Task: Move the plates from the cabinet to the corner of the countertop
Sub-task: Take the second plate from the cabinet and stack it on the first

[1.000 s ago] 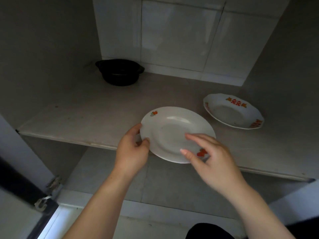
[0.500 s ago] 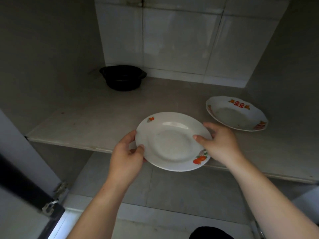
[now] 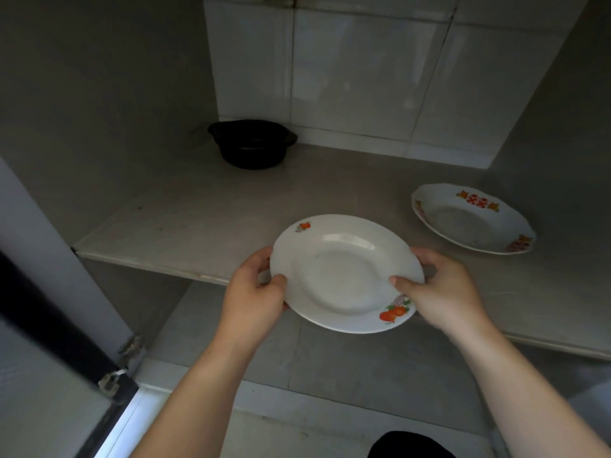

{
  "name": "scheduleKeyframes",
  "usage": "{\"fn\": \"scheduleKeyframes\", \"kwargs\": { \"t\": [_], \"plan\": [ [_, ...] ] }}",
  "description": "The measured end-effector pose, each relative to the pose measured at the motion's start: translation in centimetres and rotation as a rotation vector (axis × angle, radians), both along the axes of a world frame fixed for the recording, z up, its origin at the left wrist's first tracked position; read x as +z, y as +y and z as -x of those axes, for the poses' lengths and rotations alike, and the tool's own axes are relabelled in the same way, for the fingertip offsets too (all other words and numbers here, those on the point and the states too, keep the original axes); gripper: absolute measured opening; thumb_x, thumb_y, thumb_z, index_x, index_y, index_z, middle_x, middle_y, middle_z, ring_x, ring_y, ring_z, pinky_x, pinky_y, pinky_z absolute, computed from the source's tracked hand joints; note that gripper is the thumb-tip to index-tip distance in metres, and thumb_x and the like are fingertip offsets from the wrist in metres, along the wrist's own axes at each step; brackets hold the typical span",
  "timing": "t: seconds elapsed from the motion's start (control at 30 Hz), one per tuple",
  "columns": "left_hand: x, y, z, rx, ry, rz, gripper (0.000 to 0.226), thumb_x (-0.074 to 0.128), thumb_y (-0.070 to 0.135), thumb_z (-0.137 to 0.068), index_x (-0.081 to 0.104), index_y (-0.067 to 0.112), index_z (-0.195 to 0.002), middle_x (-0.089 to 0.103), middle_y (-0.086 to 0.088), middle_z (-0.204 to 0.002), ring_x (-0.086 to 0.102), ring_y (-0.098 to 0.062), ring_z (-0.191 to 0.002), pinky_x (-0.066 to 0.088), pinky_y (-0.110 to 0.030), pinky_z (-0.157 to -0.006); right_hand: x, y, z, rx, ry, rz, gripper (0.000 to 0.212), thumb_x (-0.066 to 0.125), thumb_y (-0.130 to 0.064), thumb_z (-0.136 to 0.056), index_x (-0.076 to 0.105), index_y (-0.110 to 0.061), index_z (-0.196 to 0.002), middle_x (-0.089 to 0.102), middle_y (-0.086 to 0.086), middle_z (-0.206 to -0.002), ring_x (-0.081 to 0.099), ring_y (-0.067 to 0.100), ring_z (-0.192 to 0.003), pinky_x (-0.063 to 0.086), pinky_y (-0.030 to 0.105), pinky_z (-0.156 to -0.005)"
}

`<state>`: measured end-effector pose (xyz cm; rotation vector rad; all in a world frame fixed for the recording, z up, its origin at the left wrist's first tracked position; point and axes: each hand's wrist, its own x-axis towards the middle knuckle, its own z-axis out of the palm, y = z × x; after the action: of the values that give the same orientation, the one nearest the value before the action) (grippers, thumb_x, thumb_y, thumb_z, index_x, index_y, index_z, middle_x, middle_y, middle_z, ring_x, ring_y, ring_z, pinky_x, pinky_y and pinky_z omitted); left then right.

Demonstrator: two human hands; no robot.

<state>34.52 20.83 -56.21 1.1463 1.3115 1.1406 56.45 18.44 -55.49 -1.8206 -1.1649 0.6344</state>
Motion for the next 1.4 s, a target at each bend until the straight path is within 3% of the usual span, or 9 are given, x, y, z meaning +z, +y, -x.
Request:
{"fn": "scheduleKeyframes", "kwargs": {
  "t": [0.23, 0.47, 0.6, 0.67, 0.83, 0.97, 1.13, 1.3, 1.4],
  "plan": [
    [0.4, -1.2, 2.7, 0.096, 0.158, -0.010, 0.040, 0.058, 0.004, -0.075, 0.059, 0.011, -0.114, 0.066, 0.008, -0.092, 0.066, -0.021, -0.074, 0.057, -0.049, -0.078, 0.3, -0.4, 2.3, 0.066, 0.069, -0.007, 0.048, 0.075, -0.007, -0.072, 0.059, -0.028, -0.113, 0.068, -0.002, -0.107, 0.067, 0.023, -0.094, 0.053, 0.043, -0.089],
    [1.8, -3.9, 7.6, 0.179, 0.281, -0.010, 0.039, 0.061, -0.002, -0.078, 0.061, 0.019, -0.111, 0.067, 0.004, -0.100, 0.068, -0.030, -0.079, 0.057, -0.050, -0.076, 1.5, -0.7, 6.5, 0.223, 0.123, -0.023, 0.048, 0.072, -0.002, -0.075, 0.055, -0.035, -0.107, 0.062, -0.023, -0.085, 0.068, 0.014, -0.079, 0.054, 0.033, -0.078],
    [2.6, -6.0, 10.6, 0.246, 0.342, 0.001, 0.039, 0.061, -0.003, -0.076, 0.062, 0.033, -0.090, 0.067, 0.018, -0.086, 0.067, -0.018, -0.074, 0.056, -0.037, -0.071, 1.9, -1.1, 9.3, 0.331, 0.173, 0.017, 0.050, 0.072, -0.004, -0.076, 0.055, -0.031, -0.114, 0.066, -0.011, -0.094, 0.067, 0.013, -0.083, 0.052, 0.023, -0.065],
    [2.9, -7.1, 12.2, 0.295, 0.380, 0.030, 0.038, 0.061, -0.002, -0.075, 0.063, 0.029, -0.096, 0.067, 0.016, -0.086, 0.067, -0.017, -0.078, 0.055, -0.036, -0.070, 2.0, -1.2, 10.9, 0.378, 0.174, 0.040, 0.050, 0.073, -0.007, -0.076, 0.055, -0.032, -0.115, 0.067, -0.008, -0.098, 0.067, 0.014, -0.086, 0.050, 0.017, -0.060],
    [3.6, -10.6, 15.6, 0.430, 0.404, 0.114, 0.044, 0.062, -0.004, -0.075, 0.056, 0.039, -0.085, 0.062, 0.017, -0.084, 0.064, -0.008, -0.075, 0.055, -0.035, -0.073, 1.5, -1.9, 15.0, 0.493, 0.189, 0.101, 0.054, 0.074, -0.006, -0.075, 0.055, -0.028, -0.121, 0.066, -0.014, -0.092, 0.069, 0.015, -0.084, 0.055, 0.033, -0.074],
    [3.7, -13.7, 17.6, 0.495, 0.452, 0.188, 0.041, 0.065, -0.001, -0.074, 0.061, 0.017, -0.110, 0.064, 0.009, -0.091, 0.066, -0.016, -0.078, 0.056, -0.041, -0.077, 1.3, -2.7, 17.3, 0.614, 0.184, 0.138, 0.053, 0.073, -0.006, -0.076, 0.055, -0.025, -0.122, 0.065, -0.014, -0.089, 0.067, 0.008, -0.079, 0.053, 0.027, -0.065],
    [3.8, -18.0, 18.7, 0.557, 0.560, 0.284, 0.043, 0.068, 0.007, -0.077, 0.058, 0.018, -0.118, 0.061, 0.008, -0.098, 0.061, -0.004, -0.074, 0.049, -0.017, -0.065, 0.6, -4.4, 19.5, 0.738, 0.163, 0.174, 0.057, 0.072, -0.001, -0.076, 0.054, -0.021, -0.126, 0.069, -0.010, -0.094, 0.068, 0.008, -0.074, 0.054, 0.029, -0.067],
    [3.6, -21.6, 18.9, 0.665, 0.494, 0.369, 0.049, 0.069, 0.008, -0.075, 0.056, 0.017, -0.122, 0.063, 0.004, -0.106, 0.067, -0.015, -0.084, 0.057, -0.039, -0.076, 0.9, -5.9, 21.4, 0.839, 0.118, 0.185, 0.059, 0.074, -0.006, -0.074, 0.053, -0.026, -0.126, 0.063, -0.016, -0.078, 0.070, 0.021, -0.073, 0.058, 0.043, -0.072],
    [4.0, -24.2, 18.5, 0.746, 0.498, 0.377, 0.050, 0.069, 0.010, -0.074, 0.056, 0.020, -0.122, 0.065, 0.004, -0.109, 0.068, -0.016, -0.084, 0.057, -0.042, -0.079, 0.9, -7.2, 22.4, 0.902, 0.129, 0.170, 0.057, 0.073, -0.004, -0.073, 0.055, -0.025, -0.123, 0.069, 0.000, -0.083, 0.070, 0.030, -0.075, 0.057, 0.047, -0.072]
  ]
}}
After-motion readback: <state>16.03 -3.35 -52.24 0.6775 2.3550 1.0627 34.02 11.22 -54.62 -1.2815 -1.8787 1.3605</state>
